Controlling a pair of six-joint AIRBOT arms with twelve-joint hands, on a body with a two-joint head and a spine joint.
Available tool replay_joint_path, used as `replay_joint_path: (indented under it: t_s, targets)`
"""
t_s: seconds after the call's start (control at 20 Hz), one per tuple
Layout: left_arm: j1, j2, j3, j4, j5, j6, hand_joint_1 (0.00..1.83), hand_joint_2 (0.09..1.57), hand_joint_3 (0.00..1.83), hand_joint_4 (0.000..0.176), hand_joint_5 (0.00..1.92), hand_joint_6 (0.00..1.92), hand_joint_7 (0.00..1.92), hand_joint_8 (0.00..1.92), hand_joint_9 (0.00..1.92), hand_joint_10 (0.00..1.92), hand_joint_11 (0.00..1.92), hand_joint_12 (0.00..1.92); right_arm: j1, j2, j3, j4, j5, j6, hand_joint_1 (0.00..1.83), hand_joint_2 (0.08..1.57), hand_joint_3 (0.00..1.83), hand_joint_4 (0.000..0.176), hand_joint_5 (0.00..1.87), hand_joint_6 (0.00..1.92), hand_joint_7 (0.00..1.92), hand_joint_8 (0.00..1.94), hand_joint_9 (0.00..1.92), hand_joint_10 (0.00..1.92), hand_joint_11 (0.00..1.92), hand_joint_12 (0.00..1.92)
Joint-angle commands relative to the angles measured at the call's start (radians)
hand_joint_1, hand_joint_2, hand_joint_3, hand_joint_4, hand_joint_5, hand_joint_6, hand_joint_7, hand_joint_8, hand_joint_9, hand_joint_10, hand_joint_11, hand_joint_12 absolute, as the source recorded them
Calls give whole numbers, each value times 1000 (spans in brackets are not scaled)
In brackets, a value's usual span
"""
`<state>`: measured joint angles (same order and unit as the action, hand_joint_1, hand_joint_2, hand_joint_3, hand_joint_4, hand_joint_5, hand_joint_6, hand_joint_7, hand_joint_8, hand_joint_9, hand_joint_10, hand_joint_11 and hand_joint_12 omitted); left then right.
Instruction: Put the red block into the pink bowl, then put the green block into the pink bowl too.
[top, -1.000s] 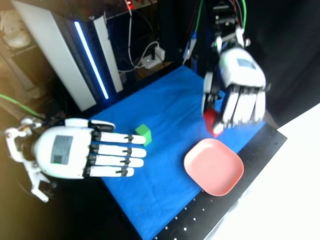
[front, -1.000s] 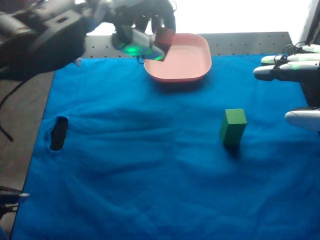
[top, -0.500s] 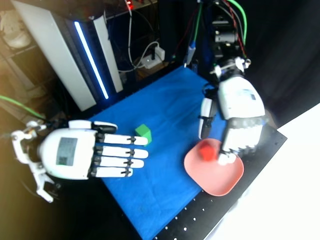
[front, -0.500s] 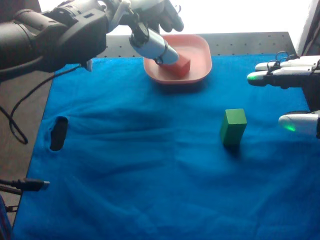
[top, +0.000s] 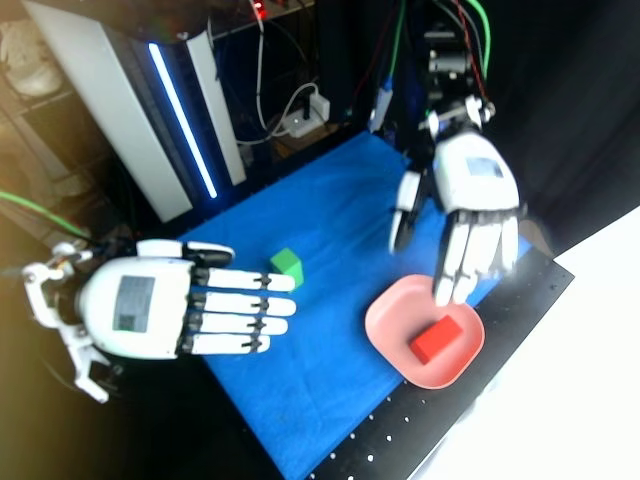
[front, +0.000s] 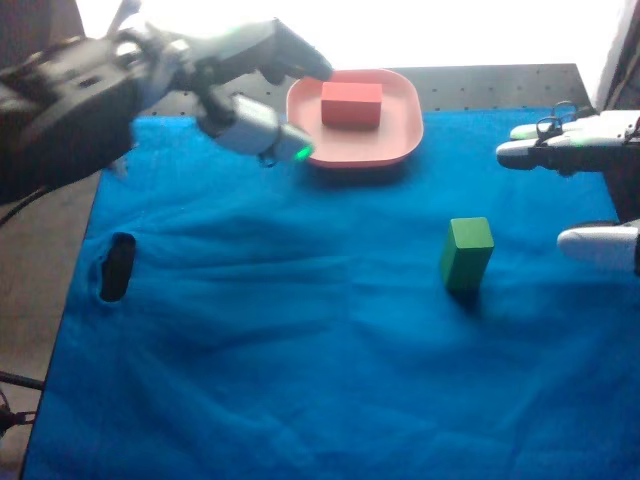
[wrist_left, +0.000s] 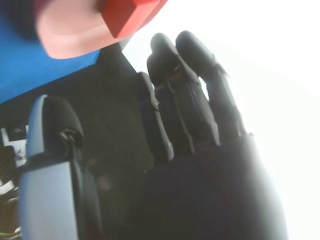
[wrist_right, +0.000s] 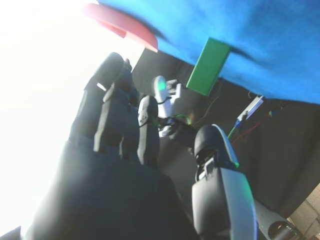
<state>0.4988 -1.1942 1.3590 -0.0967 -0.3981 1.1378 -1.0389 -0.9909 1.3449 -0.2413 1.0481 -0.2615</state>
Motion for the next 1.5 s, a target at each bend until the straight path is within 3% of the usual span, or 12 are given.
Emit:
replay_joint_path:
  t_s: [0.0, 0.1, 0.2, 0.25, 0.4, 0.6, 0.65, 0.7, 0.85, 1.15, 1.35, 1.45]
  targets:
    - [5, 28, -26, 2, -184, 1, 834, 1001, 0, 18, 552, 0, 573, 0, 515, 219, 61, 1499, 15, 2, 3, 36, 114, 16, 560, 1179, 0, 24, 433, 6, 347, 1, 510, 4, 380, 919]
    - [46, 103, -100, 14, -241, 5, 808, 1006, 0, 29, 527, 0, 546, 1, 503, 144, 22, 1447, 16, 4, 3, 28, 114, 25, 590, 1152, 0, 31, 426, 0, 346, 0, 486, 0, 259, 1000]
    - [92, 181, -171, 24, -283, 5, 875, 982, 0, 14, 525, 0, 539, 0, 503, 68, 9, 1340, 21, 6, 3, 19, 114, 28, 747, 1079, 0, 24, 430, 0, 362, 0, 454, 0, 134, 1106]
    - [129, 225, -214, 25, -308, 5, 925, 958, 0, 26, 473, 0, 487, 1, 459, 25, 0, 1133, 31, 6, 3, 12, 114, 29, 798, 1001, 0, 51, 430, 0, 388, 2, 478, 4, 64, 1161]
    - [216, 306, -297, 13, -364, 5, 967, 925, 0, 31, 476, 1, 467, 0, 450, 6, 6, 1072, 61, 5, 3, -20, 113, 30, 780, 982, 1, 66, 427, 0, 405, 2, 471, 0, 0, 1209]
    - [324, 370, -366, -52, -452, 5, 853, 948, 0, 19, 432, 0, 421, 0, 367, 1, 1, 812, 112, -4, 3, -79, 61, 33, 877, 944, 0, 44, 399, 0, 421, 1, 438, 9, 127, 1098]
    - [349, 386, -383, -69, -478, 5, 778, 940, 0, 42, 407, 0, 429, 0, 386, 2, 23, 872, 126, -11, 6, -93, 49, 33, 912, 929, 0, 4, 476, 4, 474, 4, 492, 12, 196, 1028]
    - [377, 399, -400, -86, -507, 5, 768, 941, 1, 32, 408, 2, 465, 13, 431, 19, 59, 900, 140, -20, 10, -108, 37, 33, 931, 933, 2, 0, 515, 11, 513, 14, 513, 15, 220, 1020]
    - [456, 428, -444, -135, -608, 5, 751, 942, 0, 23, 415, 1, 493, 3, 474, 11, 79, 943, 207, -65, 32, -184, -36, 33, 885, 937, 0, 15, 569, 3, 600, 7, 602, 15, 318, 976]
    - [470, 422, -452, -154, -641, 5, 777, 934, 0, 0, 409, 1, 494, 0, 485, 1, 75, 1072, 232, -124, 61, -192, -47, 35, 1110, 896, 0, 0, 806, 7, 919, 17, 1006, 37, 588, 849]
    - [470, 420, -453, -156, -652, 4, 789, 933, 0, 0, 416, 1, 491, 1, 490, 1, 27, 1178, 241, -150, 79, -211, -63, 58, 1096, 926, 5, 0, 841, 5, 957, 9, 1074, 41, 716, 1137]
    - [470, 420, -455, -156, -658, 4, 803, 942, 2, 0, 402, 0, 484, 0, 504, 4, 17, 1246, 241, -159, 86, -219, -80, 63, 1181, 930, 0, 0, 1007, 8, 1198, 144, 1082, 779, 921, 1384]
